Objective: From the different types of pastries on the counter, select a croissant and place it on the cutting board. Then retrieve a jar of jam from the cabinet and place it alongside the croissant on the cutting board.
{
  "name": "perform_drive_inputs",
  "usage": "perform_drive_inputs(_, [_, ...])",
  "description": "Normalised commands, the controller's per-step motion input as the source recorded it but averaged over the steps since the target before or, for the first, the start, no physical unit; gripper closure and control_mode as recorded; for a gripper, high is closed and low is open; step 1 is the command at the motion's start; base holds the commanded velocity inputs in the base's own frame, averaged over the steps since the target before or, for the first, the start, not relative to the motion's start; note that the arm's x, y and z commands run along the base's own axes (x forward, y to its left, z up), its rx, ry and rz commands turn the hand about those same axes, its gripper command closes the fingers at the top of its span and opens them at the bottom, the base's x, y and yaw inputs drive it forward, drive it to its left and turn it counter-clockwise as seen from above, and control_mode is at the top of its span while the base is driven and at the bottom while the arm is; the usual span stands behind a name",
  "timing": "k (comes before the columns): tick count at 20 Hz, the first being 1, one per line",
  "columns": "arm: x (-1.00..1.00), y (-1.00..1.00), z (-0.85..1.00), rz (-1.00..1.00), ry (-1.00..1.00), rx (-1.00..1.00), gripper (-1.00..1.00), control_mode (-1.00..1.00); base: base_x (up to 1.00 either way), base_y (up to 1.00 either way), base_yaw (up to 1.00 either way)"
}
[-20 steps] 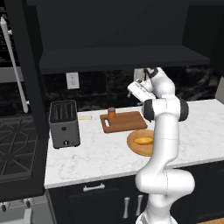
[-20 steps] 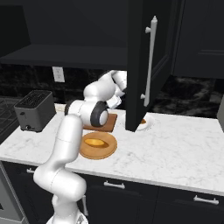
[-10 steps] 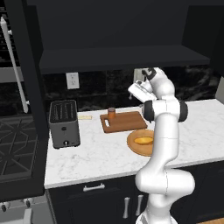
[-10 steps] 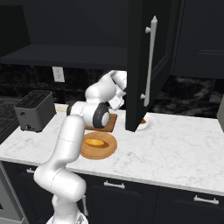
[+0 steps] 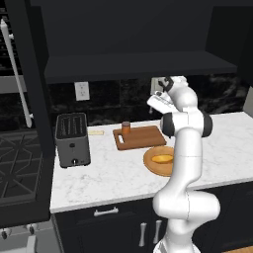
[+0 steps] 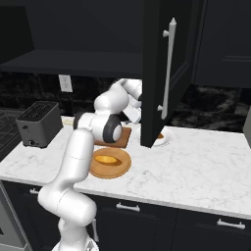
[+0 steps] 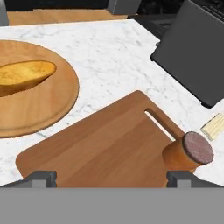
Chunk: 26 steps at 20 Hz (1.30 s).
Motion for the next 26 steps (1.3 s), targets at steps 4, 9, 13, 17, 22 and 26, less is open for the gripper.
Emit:
perform_drive_inputs(4, [0.00,-0.21,-0.13,0.05,-0.14,-0.13,-1.00,-1.00,0.00,0.00,0.00])
perform_drive_inputs(9, [0.00,-0.24,-0.21,0.05,-0.17,-0.14,-1.00,-1.00,0.00,0.00,0.00])
perform_drive_inputs(13, [0.00,-0.14,-0.21,0.02,-0.21,-0.16,-1.00,-1.00,0.00,0.00,0.00])
perform_drive_inputs(17, [0.00,-0.26,-0.02,0.00,-0.25,-0.16,-1.00,-1.00,0.00,0.00,0.00])
perform_drive_inputs(22, [-0.01,-0.18,0.00,0.00,-0.24,-0.12,-1.00,-1.00,0.00,0.00,0.00])
perform_drive_inputs(26, [0.00,0.00,-0.08,-0.02,-0.30,-0.09,-1.00,-1.00,0.00,0.00,0.00])
